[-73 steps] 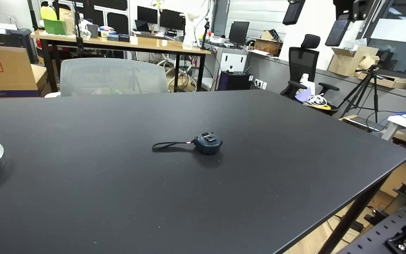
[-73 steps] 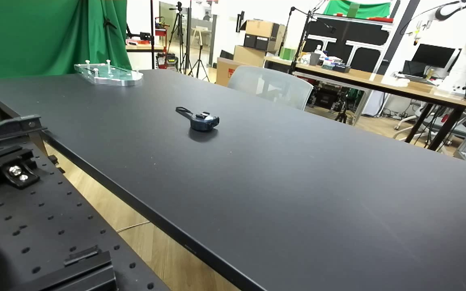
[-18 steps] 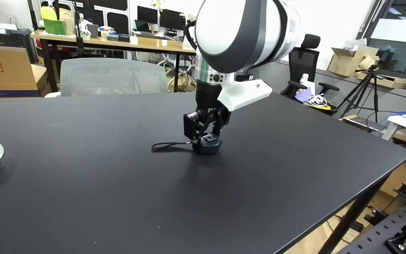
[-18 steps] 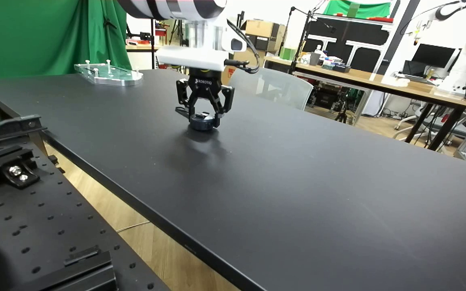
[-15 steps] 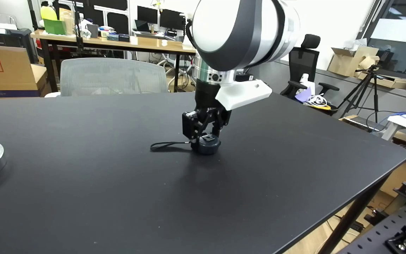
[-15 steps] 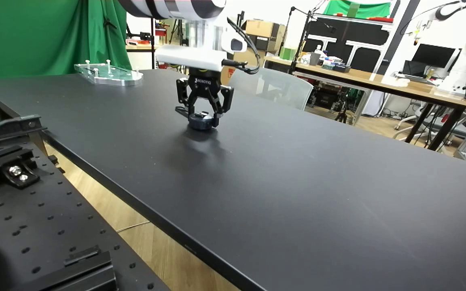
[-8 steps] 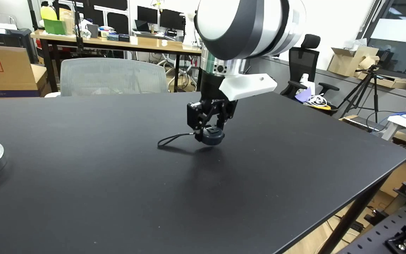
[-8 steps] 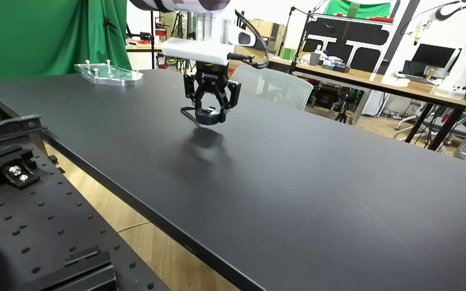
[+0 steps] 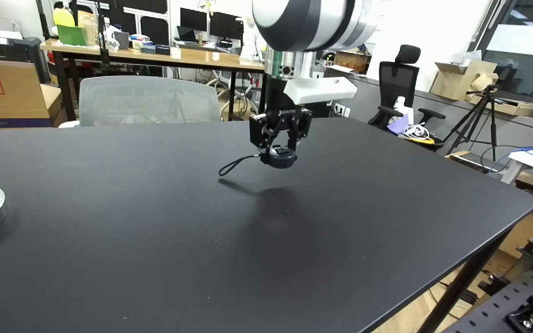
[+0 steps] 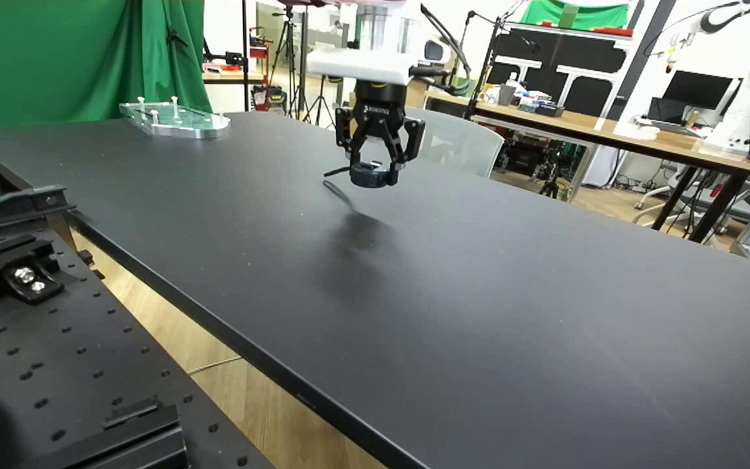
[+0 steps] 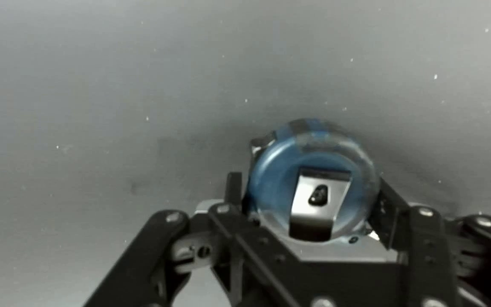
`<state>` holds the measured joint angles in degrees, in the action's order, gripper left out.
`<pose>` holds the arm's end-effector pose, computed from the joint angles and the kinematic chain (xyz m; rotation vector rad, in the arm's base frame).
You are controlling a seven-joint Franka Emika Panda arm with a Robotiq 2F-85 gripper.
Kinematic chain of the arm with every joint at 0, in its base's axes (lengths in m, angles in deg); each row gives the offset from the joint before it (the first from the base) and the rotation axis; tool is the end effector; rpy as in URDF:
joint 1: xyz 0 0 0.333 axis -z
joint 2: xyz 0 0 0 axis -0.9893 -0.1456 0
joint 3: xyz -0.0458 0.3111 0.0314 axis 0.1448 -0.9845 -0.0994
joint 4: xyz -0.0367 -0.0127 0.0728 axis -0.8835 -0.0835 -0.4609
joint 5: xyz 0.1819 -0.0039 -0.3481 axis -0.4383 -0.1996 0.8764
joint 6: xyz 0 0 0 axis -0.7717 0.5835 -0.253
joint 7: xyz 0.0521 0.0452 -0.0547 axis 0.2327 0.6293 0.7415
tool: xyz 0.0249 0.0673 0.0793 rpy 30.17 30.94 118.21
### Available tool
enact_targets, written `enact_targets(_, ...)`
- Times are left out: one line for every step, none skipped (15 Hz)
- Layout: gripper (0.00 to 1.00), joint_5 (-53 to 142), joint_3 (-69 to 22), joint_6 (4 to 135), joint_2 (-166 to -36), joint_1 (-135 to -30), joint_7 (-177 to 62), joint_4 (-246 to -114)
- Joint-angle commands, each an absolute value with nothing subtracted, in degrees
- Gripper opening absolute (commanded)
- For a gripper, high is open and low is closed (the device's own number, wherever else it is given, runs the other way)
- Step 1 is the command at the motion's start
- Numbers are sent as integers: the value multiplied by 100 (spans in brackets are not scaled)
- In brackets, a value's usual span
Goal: Move the measuring tape backwards
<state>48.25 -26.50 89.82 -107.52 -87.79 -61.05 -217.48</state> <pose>0.5347 0.0512 0.1801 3.0710 0.2745 0.0448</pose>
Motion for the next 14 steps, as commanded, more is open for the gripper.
enact_targets(46, 4766, -2719, 8438, -11327, -8783, -5992, -20794)
enact_targets(46, 4768, -2724, 8359, -11466, -8790, -5984, -20601)
enact_targets(46, 4779, -2722, 8333, -11624, -8800, -5974, -20415)
enact_targets(46, 4779, -2732, 8328, -11756, -8799, -5987, -20263)
enact_targets(46, 4781, -2739, 8370, -11892, -8798, -6012, -20128)
enact_targets(46, 4797, -2725, 8419, -12012, -8814, -6002, -20016)
enact_targets(46, 4799, -2726, 8448, -12118, -8819, -6013, -19919)
enact_targets(46, 4805, -2727, 8488, -12202, -8826, -6026, -19845)
enact_targets(46, 4809, -2730, 8546, -12259, -8837, -6032, -19799)
enact_targets(46, 4811, -2733, 8578, -12258, -8844, -6035, -19758)
enact_targets(46, 4801, -2751, 8636, -12251, -8846, -6047, -19762)
enact_targets(46, 4787, -2768, 8673, -12231, -8845, -6060, -19771)
enact_targets(93, 4761, -2795, 8695, -12207, -8835, -6072, -19794)
enact_targets(95, 4747, -2825, 8704, -12146, -8821, -6101, -19856)
